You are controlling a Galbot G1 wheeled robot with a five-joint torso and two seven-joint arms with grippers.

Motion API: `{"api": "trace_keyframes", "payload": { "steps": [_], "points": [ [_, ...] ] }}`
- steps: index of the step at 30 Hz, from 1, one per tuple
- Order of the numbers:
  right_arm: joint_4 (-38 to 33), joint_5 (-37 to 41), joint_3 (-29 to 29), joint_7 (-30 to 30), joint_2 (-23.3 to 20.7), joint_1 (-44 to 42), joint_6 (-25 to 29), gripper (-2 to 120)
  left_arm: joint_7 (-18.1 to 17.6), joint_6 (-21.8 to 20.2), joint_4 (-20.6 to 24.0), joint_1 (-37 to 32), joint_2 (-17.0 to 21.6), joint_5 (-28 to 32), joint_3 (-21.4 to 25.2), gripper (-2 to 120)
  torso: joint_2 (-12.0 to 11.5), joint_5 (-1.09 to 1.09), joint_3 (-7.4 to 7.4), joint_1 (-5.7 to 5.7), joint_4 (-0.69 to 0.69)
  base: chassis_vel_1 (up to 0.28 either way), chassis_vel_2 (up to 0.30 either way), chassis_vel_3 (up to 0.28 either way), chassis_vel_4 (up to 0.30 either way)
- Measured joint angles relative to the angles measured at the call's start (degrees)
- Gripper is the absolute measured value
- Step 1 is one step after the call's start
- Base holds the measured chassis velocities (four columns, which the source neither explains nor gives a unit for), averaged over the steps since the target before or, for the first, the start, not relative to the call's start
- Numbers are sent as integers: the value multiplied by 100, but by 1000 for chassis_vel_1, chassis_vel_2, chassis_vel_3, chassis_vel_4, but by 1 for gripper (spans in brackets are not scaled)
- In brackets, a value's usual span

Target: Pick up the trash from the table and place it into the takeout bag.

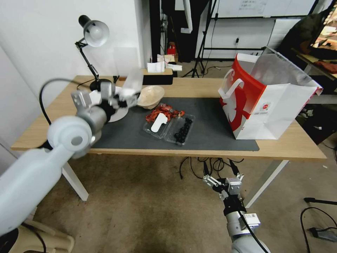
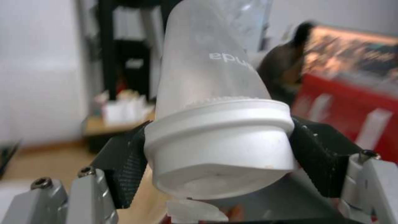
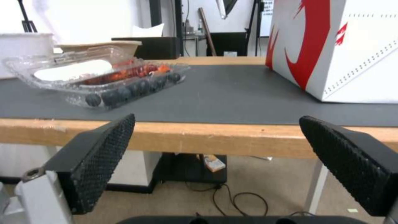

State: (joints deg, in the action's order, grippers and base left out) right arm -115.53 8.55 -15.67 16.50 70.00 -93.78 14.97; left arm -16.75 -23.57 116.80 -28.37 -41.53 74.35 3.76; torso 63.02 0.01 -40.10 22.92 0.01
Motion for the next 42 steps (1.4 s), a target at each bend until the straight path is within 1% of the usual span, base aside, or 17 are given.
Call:
{"api": "trace_keyframes", "payload": {
  "steps": [2, 3, 4, 5, 6, 9, 10, 12, 13, 14, 15, 17, 18, 22, 30, 34, 42],
  "points": [
    [-23, -30, -26, 4, 46, -26, -8, 100, 435, 204, -417, 1331, -336, 383, -986, 74, 0, -1, -1, 0, 0, 0, 0, 0, 0],
    [-23, -30, -26, 4, 46, -26, -8, 100, 435, 204, -417, 1331, -336, 383, -986, 74, 0, -1, -1, 0, 0, 0, 0, 0, 0],
    [-24, -50, -43, 5, 59, -43, -10, 100, 565, 367, -714, 1858, -567, 421, -1392, 74, 0, 1, -1, 0, -5, 0, 0, 0, 0],
    [-19, -73, -54, 4, 78, -61, -10, 100, 713, 469, -1002, 2276, -855, 435, -1728, 74, 0, 3, 0, 0, -2, 0, 0, 0, 0],
    [-19, -73, -54, 4, 78, -61, -10, 100, 713, 469, -1002, 2276, -855, 435, -1728, 74, 0, 3, 0, 0, -2, 0, 0, 0, 0],
    [-14, -113, -107, 7, 175, -118, 2, 100, 1022, 626, -1976, 3271, -1794, 443, -2589, 74, 0, 4, -2, 1, -5, 0, 0, 0, 0],
    [-14, -113, -107, 7, 175, -118, 2, 100, 1022, 626, -1976, 3271, -1794, 443, -2589, 74, 0, 4, -2, 1, -5, 0, 0, 0, 0],
    [-23, -130, -130, 6, 220, -153, 13, 100, 1126, 630, -2430, 3625, -2227, 443, -2846, 74, -1, 3, -2, 1, -4, 0, 0, 0, 0],
    [-45, -148, -154, 8, 247, -191, 29, 100, 1241, 629, -2856, 3943, -2599, 413, -3078, 74, 0, 4, -2, 1, -3, 0, 0, 0, 0],
    [-45, -148, -154, 8, 247, -191, 29, 100, 1241, 629, -2856, 3943, -2599, 413, -3078, 74, 0, 4, -2, 1, -3, 0, 0, 0, 0],
    [-66, -157, -166, 6, 255, -215, 34, 100, 1333, 630, -3114, 4112, -2873, 336, -3231, 74, -1, -1, -1, 1, 4, 0, 0, 0, 0],
    [-108, -161, -188, 6, 264, -243, 41, 100, 1604, 624, -3650, 4418, -3369, 39, -3537, 74, 0, 2, -1, 0, -2, 0, 0, 0, 0],
    [-108, -161, -188, 6, 264, -243, 41, 100, 1604, 624, -3650, 4418, -3369, 39, -3537, 74, 0, 2, -1, 0, -2, 0, 0, 0, 0],
    [-140, -161, -234, 8, 276, -262, 66, 100, 2112, 663, -4710, 4809, -4167, -460, -3997, 74, -1, 2, -2, 1, -2, 0, 0, 0, 0],
    [-67, -71, -281, 4, 238, -295, 195, 100, 2286, 885, -5619, 4938, -4928, -828, -4264, 74, 0, 1, 0, -1, -1, 0, 0, 0, 0],
    [-4, 7, -308, -2, 190, -276, 241, 100, 2438, 937, -5897, 4940, -5087, -1059, -4427, 74, -1, 1, -1, 0, -1, 0, 0, 0, 0],
    [59, 39, -261, -23, 180, -240, 289, 100, 2403, 1013, -5887, 4916, -5083, -1132, -4640, 74, 0, -1, -1, 0, 0, 0, 0, 0, 0]
  ]
}}
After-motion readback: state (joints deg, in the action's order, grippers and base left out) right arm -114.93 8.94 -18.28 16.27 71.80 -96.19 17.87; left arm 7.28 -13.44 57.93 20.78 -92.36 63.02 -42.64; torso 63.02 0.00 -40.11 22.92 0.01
